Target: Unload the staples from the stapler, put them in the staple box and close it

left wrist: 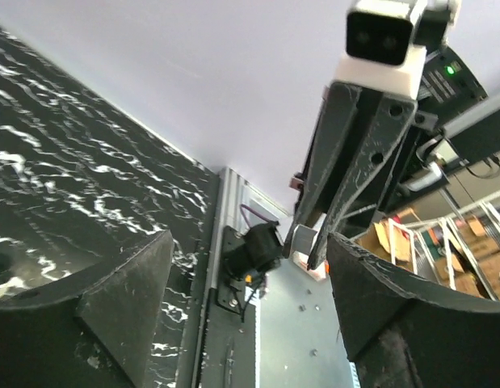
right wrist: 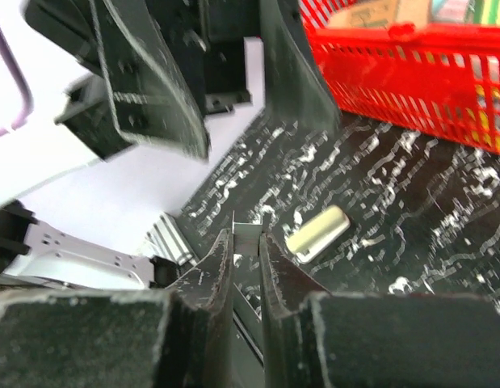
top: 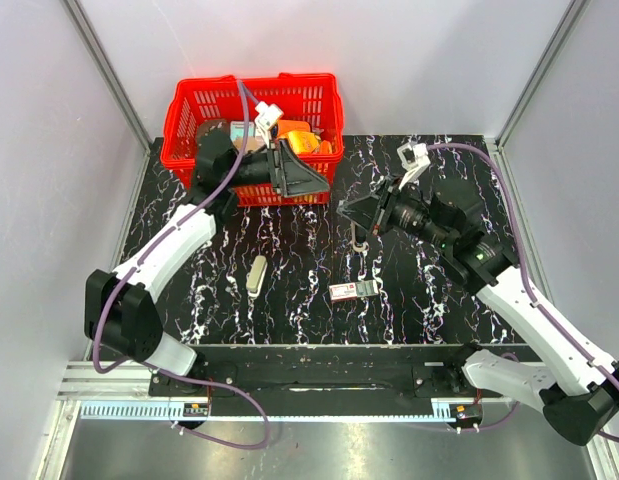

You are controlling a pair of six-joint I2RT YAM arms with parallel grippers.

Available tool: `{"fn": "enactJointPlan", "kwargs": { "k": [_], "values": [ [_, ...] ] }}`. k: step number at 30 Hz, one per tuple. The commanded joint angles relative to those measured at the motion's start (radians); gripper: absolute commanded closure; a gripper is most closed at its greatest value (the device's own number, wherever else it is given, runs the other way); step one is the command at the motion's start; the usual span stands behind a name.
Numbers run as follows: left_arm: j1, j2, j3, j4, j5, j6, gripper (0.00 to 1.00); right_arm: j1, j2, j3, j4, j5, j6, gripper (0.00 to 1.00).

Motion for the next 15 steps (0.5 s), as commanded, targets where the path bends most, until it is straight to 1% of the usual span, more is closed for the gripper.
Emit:
{"fn": "enactJointPlan", "kwargs": {
  "k": [1,5,8,11,12,15],
  "values": [
    [0.073,-0.045,0.061,-0.185,-0.061,0.205,0.18,0.0,-0.01,0.026,-0.21,0.066,-0.09,0.9],
    [0.1,-0.054,0.06,-0.367,-0.11,0.401,0.15,0.0,0.002,0.014,-0.323,0.1,-0.116,0.9],
    [0.099,-0.039,0.084,-0.607,-0.199,0.607,0.15,-0.002,0.028,-0.003,-0.408,0.144,-0.124,0.92],
    [0.079,0.024,0.158,-0.876,-0.34,0.818,0.16,-0.002,0.06,-0.039,-0.487,0.215,-0.124,0.92],
    [0.07,0.042,0.17,-0.933,-0.376,0.875,0.16,0.0,0.071,-0.059,-0.507,0.238,-0.123,0.92],
    [0.039,0.037,0.118,-0.952,-0.478,0.949,0.16,0.0,0.097,-0.113,-0.536,0.311,-0.113,0.91]
  ]
}}
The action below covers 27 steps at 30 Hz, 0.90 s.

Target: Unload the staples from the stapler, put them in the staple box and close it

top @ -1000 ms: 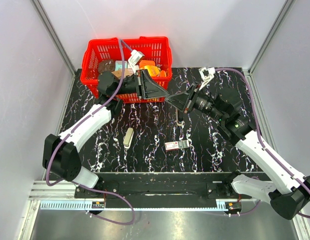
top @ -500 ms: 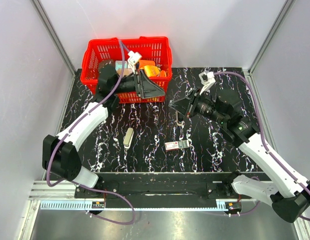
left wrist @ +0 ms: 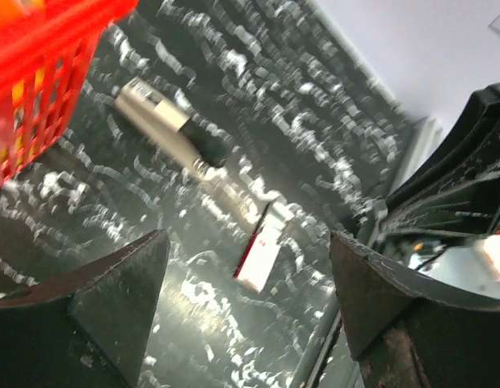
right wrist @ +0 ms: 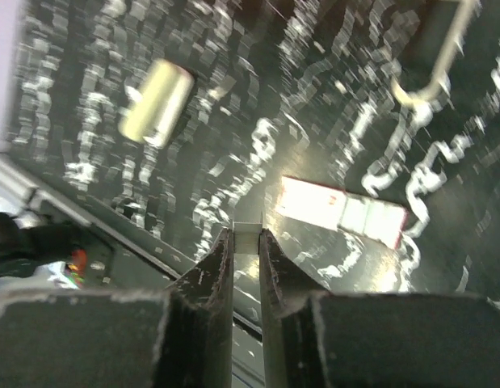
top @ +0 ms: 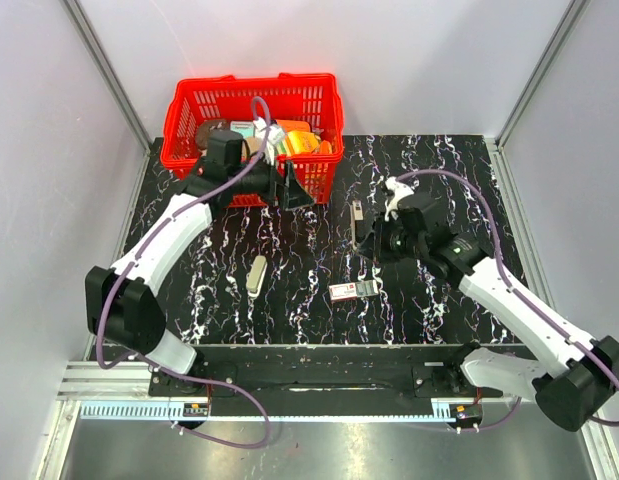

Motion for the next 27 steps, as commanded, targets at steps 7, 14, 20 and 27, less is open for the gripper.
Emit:
{"fn": "enactJointPlan", "kwargs": {
  "k": [7,14,20,27],
  "values": [
    [-0.132,-0.003,-0.111,-0.2,-0.325,0.439,0.16,0.001,0.104,-0.125,-0.093,0.218,0.019,0.89],
    [-0.195,0.011,-0.175,-0.179,-0.383,0.509,0.17,0.006,0.187,-0.161,-0.036,0.241,0.032,0.89],
    [-0.232,0.02,-0.205,-0.159,-0.425,0.54,0.17,0.026,0.277,-0.151,-0.004,0.267,0.03,0.89],
    [-0.234,0.023,-0.208,-0.148,-0.423,0.538,0.17,0.056,0.348,-0.142,0.015,0.285,0.053,0.88]
  ]
}}
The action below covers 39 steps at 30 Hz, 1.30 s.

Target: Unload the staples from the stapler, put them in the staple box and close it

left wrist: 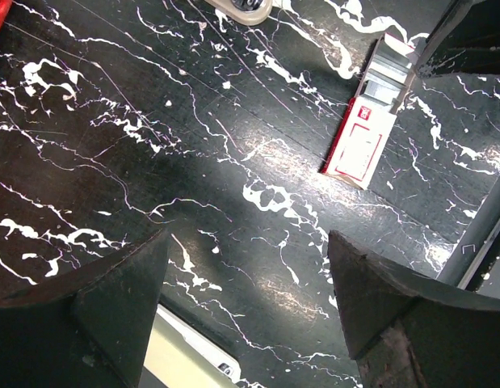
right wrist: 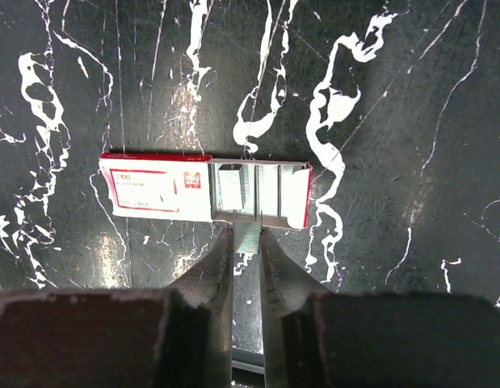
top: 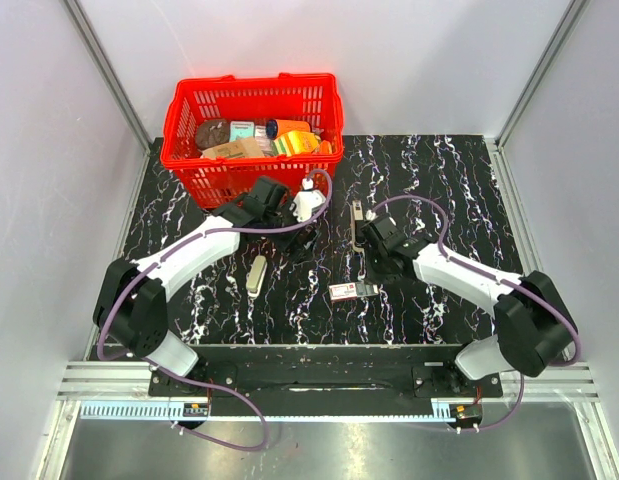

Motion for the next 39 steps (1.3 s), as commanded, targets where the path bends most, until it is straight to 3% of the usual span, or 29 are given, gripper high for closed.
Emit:
{"fn": "enactJointPlan", "kwargs": {
  "k": [1,39],
  "values": [
    [-0.001,0.002,-0.001,0.049,-0.021,0.02,0.17,0.024,0.021,0.018,0.042,0.043,0.028,0.87],
    [-0.035,-0.022,0.013,0.046,-0.041,0.026,0.18,0.082,0.116,-0.014,0.041,0.091,0.026,0.83]
  ]
}}
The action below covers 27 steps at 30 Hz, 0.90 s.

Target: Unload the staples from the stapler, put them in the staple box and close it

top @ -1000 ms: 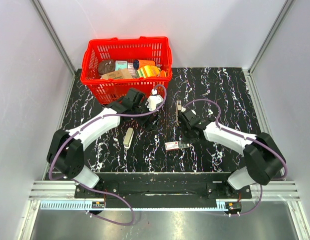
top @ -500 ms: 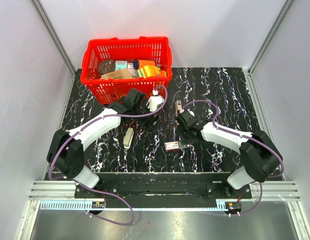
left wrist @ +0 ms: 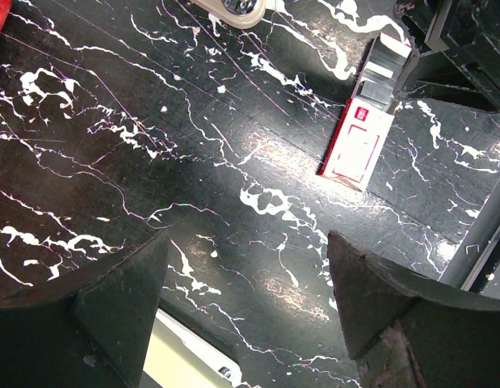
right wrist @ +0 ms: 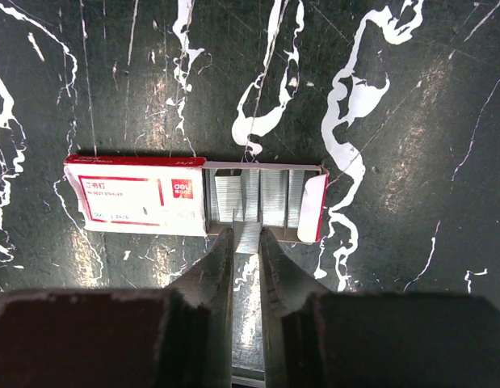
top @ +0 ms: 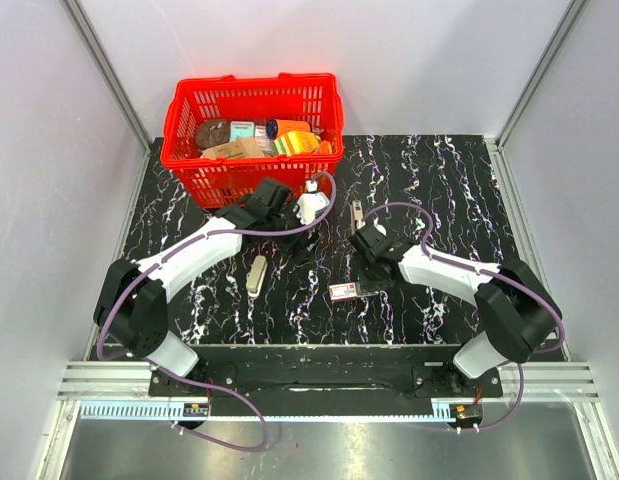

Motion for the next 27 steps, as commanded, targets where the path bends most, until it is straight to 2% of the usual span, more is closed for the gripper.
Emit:
{"fn": "enactJointPlan", "kwargs": {
  "k": [1,17,27],
  "values": [
    [-0.008,-0.021,0.013,0.042,-0.02,0.015,0.18,0.013,0.011,-0.009,0.01,0.04,0.001,0.83],
    [-0.014,-0.03,0.008,0.042,-0.026,0.02,0.18,0.013,0.019,-0.009,0.017,0.035,-0.001,0.82],
    [-0.02,-0.036,0.007,0.034,-0.022,0.023,0.18,0.014,0.022,-0.002,0.023,0.034,0.001,0.75]
  ]
}}
